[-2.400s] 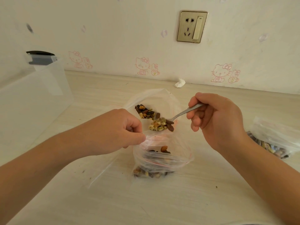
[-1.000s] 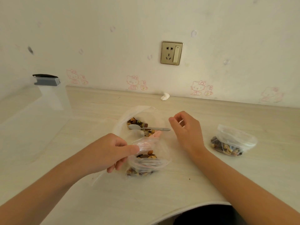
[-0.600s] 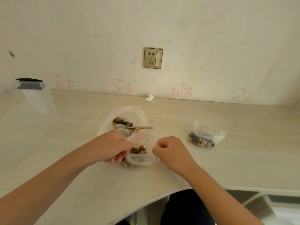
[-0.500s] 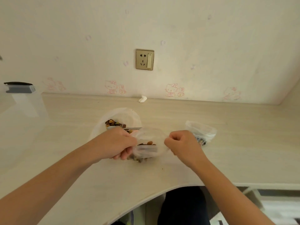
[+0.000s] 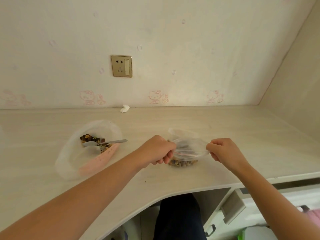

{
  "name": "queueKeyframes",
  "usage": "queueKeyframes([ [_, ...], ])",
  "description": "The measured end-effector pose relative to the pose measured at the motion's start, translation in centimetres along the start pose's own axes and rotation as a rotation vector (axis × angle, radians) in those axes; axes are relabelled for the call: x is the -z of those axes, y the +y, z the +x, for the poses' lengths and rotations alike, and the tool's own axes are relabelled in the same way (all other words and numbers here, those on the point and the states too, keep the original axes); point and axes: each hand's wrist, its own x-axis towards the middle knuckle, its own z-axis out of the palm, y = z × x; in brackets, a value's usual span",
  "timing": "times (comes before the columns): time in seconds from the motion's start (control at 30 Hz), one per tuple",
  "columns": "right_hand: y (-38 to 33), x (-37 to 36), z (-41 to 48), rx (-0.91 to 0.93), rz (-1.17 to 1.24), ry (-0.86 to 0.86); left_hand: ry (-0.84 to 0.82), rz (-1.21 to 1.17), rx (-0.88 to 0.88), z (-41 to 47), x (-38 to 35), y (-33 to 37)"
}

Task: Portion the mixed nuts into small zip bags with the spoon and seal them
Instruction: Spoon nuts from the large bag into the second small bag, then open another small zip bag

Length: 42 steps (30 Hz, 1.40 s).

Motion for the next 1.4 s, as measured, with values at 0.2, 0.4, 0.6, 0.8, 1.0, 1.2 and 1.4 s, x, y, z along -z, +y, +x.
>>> queueKeyframes([
  [0.2,-2.1,-0.5,-2.2,0.219,0.132,0.283,0.172,-0.021,-0.103,-2.7,3.1,-1.7],
  [0.4,-8.1,-6.9,-5.2,0.413,0.363,0.021,0.541,0.056,-0.189,-8.8,10.4,-7.1],
  [0.6,-12.3,-16.3,-5.1,0.388,0.286,-0.269,0.72,0.155,-0.139,-14.1,15.6,-13.0],
  [0.8,-13.7,-22.6,-5.9,0.497,0.002,-0.429,0.76,0.329,-0.028,-19.2,17.2,-18.9],
  [1.0,-13.1,-22.8,-5.5,0.546,-0.056,-0.428,0.565,0.658,-0.033,-20.8,13.8,-21.2],
  [1.2,-13.2,-22.9,-5.4,0.505,0.002,-0.421,0.615,0.749,0.006,-20.1,13.3,-20.5],
  [1.4,-13.2,-22.6,-5.5,0.49,0.045,-0.43,0.547,0.803,0.037,-22.0,15.4,-21.0],
])
